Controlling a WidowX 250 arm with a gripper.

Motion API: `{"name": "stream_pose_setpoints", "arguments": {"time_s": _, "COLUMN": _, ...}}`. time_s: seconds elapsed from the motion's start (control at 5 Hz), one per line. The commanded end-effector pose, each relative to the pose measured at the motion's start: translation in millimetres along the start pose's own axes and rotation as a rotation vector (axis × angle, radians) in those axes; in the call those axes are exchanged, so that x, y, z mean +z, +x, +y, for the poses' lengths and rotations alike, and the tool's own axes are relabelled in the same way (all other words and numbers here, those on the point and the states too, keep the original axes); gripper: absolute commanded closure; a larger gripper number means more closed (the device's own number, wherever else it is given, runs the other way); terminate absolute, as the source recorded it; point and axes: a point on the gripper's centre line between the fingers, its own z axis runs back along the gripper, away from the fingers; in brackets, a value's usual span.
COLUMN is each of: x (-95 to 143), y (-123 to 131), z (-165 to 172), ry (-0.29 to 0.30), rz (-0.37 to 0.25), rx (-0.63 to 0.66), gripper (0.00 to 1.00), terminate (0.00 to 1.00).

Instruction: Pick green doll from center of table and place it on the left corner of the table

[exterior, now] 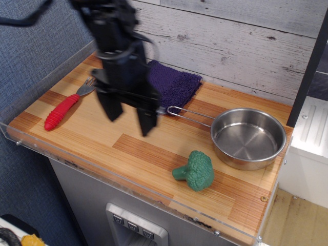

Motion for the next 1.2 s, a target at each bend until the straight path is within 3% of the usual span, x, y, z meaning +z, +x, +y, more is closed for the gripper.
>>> {"name": "stream_pose_setpoints", "arguments": {"time_s": 0.0, "x": -8.3, "y": 8.9, "z": -46.8, "ry": 0.008, "rz": 0.006, "rx": -0.142, "gripper": 0.00, "terminate": 0.00}}
{"name": "stream_pose_setpoints", "arguments": {"time_s": 0.6, "x": -46.0, "y": -4.8, "z": -76.1, "ry": -0.001, "rz": 0.094, "rx": -0.205, "gripper": 0.00, "terminate": 0.00}}
{"name": "stream_pose_setpoints", "arguments": {"time_s": 1.0, "x": -68.6, "y": -10.3, "z": -72.6, "ry": 0.009, "rz": 0.150, "rx": -0.186, "gripper": 0.00, "terminate": 0.00}}
